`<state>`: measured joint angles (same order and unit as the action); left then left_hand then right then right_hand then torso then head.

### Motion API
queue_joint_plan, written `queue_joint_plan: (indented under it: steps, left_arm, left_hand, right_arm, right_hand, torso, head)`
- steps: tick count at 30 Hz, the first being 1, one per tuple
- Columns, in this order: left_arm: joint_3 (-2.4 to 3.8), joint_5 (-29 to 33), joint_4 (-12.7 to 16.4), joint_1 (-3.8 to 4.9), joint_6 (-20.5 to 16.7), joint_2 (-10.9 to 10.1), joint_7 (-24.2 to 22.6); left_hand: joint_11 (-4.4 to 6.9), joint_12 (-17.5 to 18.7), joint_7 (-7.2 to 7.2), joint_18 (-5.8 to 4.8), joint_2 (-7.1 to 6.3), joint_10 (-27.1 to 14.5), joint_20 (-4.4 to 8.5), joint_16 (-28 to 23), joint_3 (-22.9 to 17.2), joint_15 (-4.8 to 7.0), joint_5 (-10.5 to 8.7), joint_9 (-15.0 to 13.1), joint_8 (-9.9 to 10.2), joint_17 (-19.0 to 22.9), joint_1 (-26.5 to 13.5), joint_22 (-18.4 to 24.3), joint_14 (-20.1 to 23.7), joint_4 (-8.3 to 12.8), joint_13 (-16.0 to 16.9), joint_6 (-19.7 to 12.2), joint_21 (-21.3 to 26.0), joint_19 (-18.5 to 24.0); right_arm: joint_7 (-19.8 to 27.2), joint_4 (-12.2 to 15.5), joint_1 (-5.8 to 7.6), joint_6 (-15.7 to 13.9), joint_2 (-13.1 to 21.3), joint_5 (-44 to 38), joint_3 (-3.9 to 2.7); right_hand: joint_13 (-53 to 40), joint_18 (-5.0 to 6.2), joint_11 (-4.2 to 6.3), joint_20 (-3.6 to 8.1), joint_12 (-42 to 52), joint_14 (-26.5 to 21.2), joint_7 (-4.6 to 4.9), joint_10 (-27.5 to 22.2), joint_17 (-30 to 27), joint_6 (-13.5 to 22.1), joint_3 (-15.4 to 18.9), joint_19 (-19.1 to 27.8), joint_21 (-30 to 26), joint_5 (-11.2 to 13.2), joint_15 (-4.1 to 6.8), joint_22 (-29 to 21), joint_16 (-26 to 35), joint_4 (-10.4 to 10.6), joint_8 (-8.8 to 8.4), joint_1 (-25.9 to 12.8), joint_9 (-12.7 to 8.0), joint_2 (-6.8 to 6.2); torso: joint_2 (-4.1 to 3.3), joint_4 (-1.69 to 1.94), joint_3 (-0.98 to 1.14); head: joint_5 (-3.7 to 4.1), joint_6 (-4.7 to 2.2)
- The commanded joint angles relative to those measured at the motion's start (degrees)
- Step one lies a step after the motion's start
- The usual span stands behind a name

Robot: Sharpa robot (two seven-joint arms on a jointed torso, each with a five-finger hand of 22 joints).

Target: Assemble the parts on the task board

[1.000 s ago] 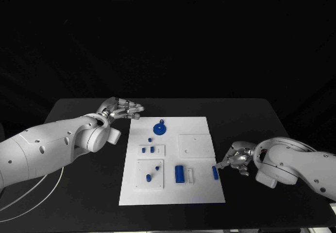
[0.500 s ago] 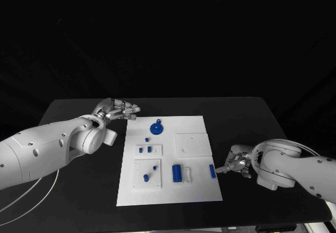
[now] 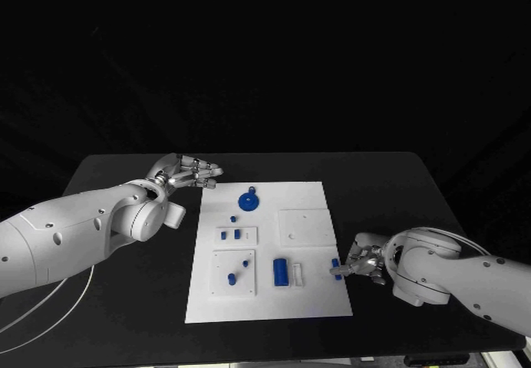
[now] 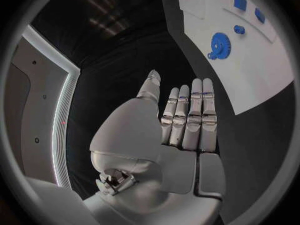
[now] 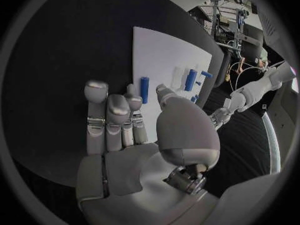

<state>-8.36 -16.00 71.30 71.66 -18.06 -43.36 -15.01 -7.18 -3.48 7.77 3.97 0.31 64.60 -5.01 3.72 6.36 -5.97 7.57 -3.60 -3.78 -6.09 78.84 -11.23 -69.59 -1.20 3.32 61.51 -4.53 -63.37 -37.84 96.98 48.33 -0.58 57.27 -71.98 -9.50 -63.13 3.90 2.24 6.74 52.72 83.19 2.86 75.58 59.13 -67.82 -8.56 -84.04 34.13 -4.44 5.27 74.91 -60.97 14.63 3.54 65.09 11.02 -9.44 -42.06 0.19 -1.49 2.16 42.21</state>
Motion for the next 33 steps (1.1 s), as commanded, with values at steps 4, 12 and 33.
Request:
queue_joint_plan:
  steps: [4,12,33]
  left_arm:
    - [0.03,0.3,0.1,0.03,0.9,0.0,-0.3]
    - [0.02,0.3,0.1,0.03,1.1,0.0,-0.2]
    - [0.02,0.3,0.1,0.03,1.4,-0.2,0.0]
  left_hand:
    - [-0.08,-0.2,-0.18,-0.37,0.20,-0.4,0.03,-0.1,0.1,-0.02,-0.11,0.0,0.1,-0.1,-0.5,0.1,0.4,-0.2,0.1,-0.4,-0.2,-0.4]
    - [-0.09,-0.2,-0.12,-0.38,0.31,-0.4,0.02,-0.1,0.2,-0.03,-0.26,0.0,0.1,-0.1,-0.9,0.2,0.4,-0.5,0.1,-0.5,-0.2,-0.4]
    - [-0.09,-0.2,-0.12,-0.38,0.31,-0.4,0.02,-0.1,0.2,-0.03,-0.26,0.0,0.1,-0.1,-0.9,0.2,0.4,-0.5,0.1,-0.5,-0.2,-0.4]
  right_arm:
    - [0.0,-0.1,-0.36,-1.9,-1.0,-1.1,0.06]
    - [-1.5,-1.3,-0.55,-2.6,-2.3,-4.8,0.36]
    - [-1.9,-3.1,-0.66,-3.8,-3.0,-3.9,1.25]
  right_hand:
    - [0.1,-0.59,-0.13,-0.12,-0.1,0.1,0.06,0.3,0.0,-0.1,-0.3,-2.8,0.1,-0.1,0.07,3.7,-0.1,-0.8,0.10,0.2,0.0,0.45]
    - [-0.8,-0.94,0.44,0.15,1.0,0.2,-0.59,1.1,0.1,-1.5,-10.7,-2.9,0.6,1.7,0.35,3.9,-0.2,-7.2,0.17,3.2,-0.4,1.59]
    - [-1.7,-1.70,0.80,0.51,0.5,0.3,-1.30,1.4,0.4,-3.5,-19.0,-2.8,1.0,1.7,0.55,4.0,-0.1,-19.9,0.15,-1.1,-1.5,5.60]
  torso:
    - [-0.02,-0.07,0.06]
    - [-0.05,0.00,0.10]
    - [0.00,-0.04,0.06]
  head:
    - [-0.09,0.05]
    - [-0.34,0.03]
    - [-0.28,0.08]
